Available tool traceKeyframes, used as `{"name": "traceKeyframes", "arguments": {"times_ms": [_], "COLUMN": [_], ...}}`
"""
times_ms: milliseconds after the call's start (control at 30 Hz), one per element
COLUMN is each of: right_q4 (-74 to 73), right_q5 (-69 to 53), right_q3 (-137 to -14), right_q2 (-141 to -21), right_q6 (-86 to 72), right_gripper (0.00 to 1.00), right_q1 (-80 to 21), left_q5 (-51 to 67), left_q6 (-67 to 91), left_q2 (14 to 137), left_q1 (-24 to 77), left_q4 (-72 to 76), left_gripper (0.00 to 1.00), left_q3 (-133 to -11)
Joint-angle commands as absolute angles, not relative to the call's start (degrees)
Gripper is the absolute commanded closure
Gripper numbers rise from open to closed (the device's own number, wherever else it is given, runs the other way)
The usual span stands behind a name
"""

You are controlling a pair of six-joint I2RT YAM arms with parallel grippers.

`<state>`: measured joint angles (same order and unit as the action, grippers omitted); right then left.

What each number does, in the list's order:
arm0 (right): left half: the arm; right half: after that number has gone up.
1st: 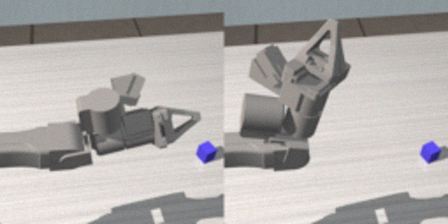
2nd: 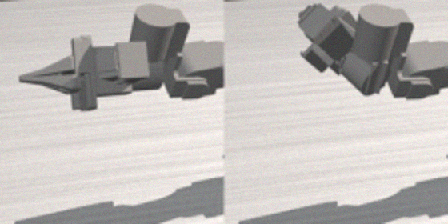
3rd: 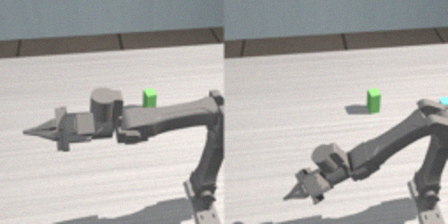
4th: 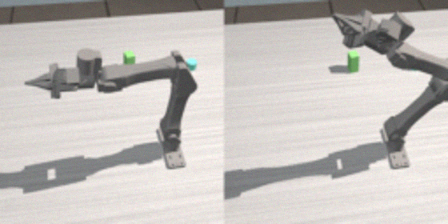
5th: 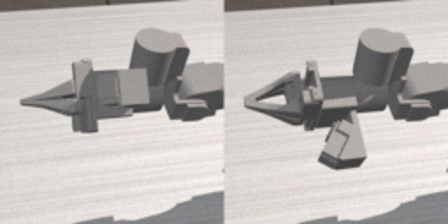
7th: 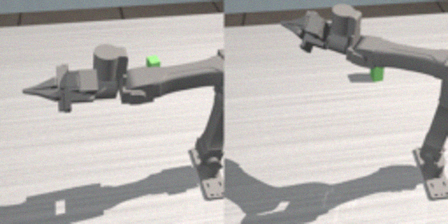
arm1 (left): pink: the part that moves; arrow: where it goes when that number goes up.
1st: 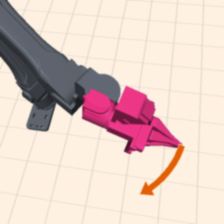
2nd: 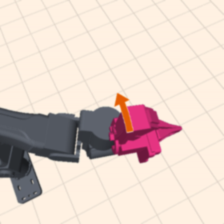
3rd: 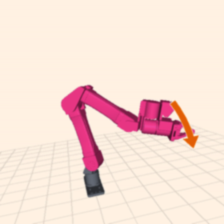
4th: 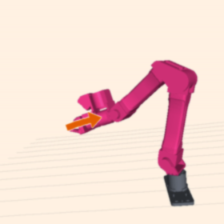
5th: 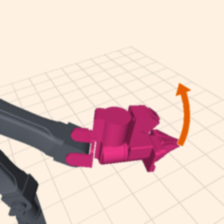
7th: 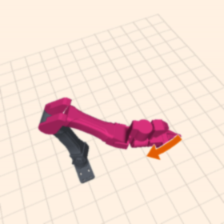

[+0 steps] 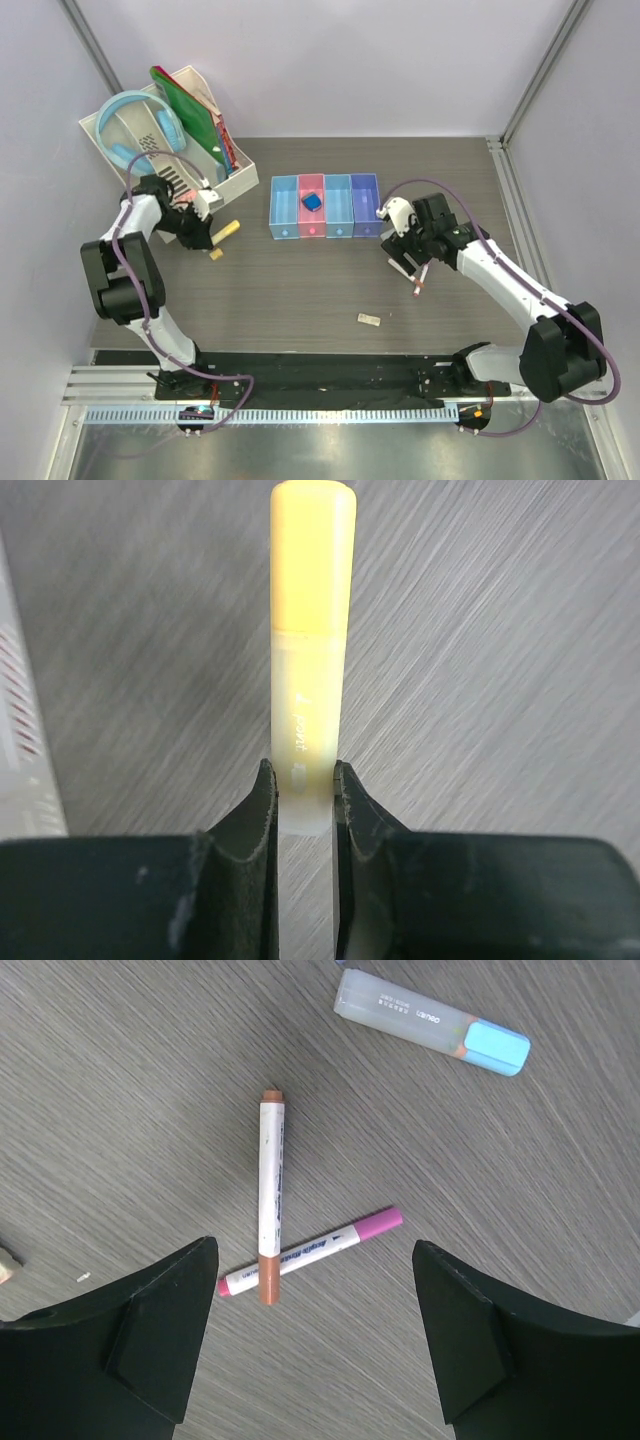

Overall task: Sort the stationery into containers
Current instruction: Pick up the stationery from the corner of the board, then place the stationery in the storage box.

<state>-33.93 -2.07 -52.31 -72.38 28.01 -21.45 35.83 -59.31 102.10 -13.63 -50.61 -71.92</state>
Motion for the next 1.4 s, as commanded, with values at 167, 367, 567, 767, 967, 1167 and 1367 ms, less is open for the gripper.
{"name": "traceKeyframes", "arguments": {"times_ms": [167, 367, 567, 767, 967, 1167, 1367], "right_q4": [-27.7, -21.4, -14.9, -15.2, -15.4, -15.3, -14.9], "right_q5": [-0.6, 4.2, 5.6, 7.4, 5.6, 4.7, 5.6], "right_q3": [-52.5, -51.6, -53.7, -61.2, -66.7, -70.2, -70.9], "right_q2": [-77.3, -78.8, -81.6, -89.2, -95.0, -99.3, -104.1], "right_q6": [25.8, 22.7, 11.4, -1.7, -8.2, -10.0, -14.5], "right_gripper": [0.17, 0.17, 0.17, 0.17, 0.18, 0.18, 0.18], "right_q1": [-21.4, -20.6, -16.3, -12.5, -12.1, -12.0, -11.2], "left_q5": [46.8, 42.4, 38.2, 32.3, 29.7, 28.3, 27.6], "left_q6": [-40.6, -21.8, -10.4, -5.6, -0.4, 4.0, 4.4], "left_q2": [91.3, 91.7, 98.3, 104.4, 108.7, 111.4, 112.3], "left_q1": [-8.6, -1.6, 3.9, 7.4, 8.9, 10.4, 12.4], "left_q4": [-46.1, -33.2, -26.6, -24.6, -24.0, -25.9, -28.7], "left_gripper": [1.0, 1.0, 1.0, 1.0, 1.0, 1.0, 1.0], "left_q3": [-77.3, -78.3, -82.7, -86.6, -88.7, -92.5, -93.3]}}
